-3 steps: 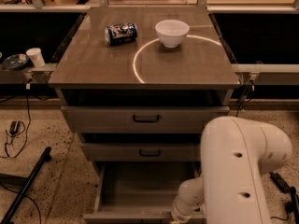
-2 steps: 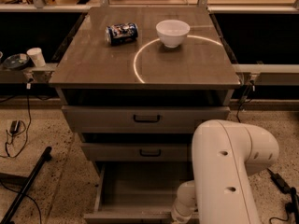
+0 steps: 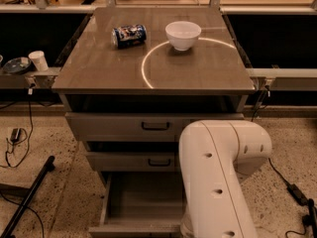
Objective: Close bottom drawer
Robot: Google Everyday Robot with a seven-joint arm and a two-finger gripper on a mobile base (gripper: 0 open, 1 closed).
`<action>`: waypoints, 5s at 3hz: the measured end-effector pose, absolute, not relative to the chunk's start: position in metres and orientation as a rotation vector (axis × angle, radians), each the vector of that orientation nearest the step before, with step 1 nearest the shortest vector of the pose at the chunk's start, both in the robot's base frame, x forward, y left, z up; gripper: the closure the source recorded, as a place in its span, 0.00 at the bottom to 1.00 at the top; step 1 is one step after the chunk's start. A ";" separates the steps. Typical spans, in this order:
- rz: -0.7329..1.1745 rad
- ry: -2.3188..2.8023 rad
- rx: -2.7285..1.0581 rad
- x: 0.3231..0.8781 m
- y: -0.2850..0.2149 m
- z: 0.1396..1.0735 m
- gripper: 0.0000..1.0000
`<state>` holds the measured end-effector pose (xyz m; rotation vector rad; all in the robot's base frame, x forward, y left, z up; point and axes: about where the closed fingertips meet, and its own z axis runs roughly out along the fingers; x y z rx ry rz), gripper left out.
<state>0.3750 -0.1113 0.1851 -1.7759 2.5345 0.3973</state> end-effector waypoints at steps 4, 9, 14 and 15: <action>0.397 2.535 -1.776 0.375 -0.111 0.185 0.96; 0.439 2.467 -1.882 0.374 -0.107 0.181 1.00; 0.437 2.446 -1.919 0.380 -0.107 0.178 0.81; 0.437 2.446 -1.919 0.380 -0.107 0.178 0.58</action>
Offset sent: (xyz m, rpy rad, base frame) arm 0.0000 0.0000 0.0000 0.0000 0.0000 0.0000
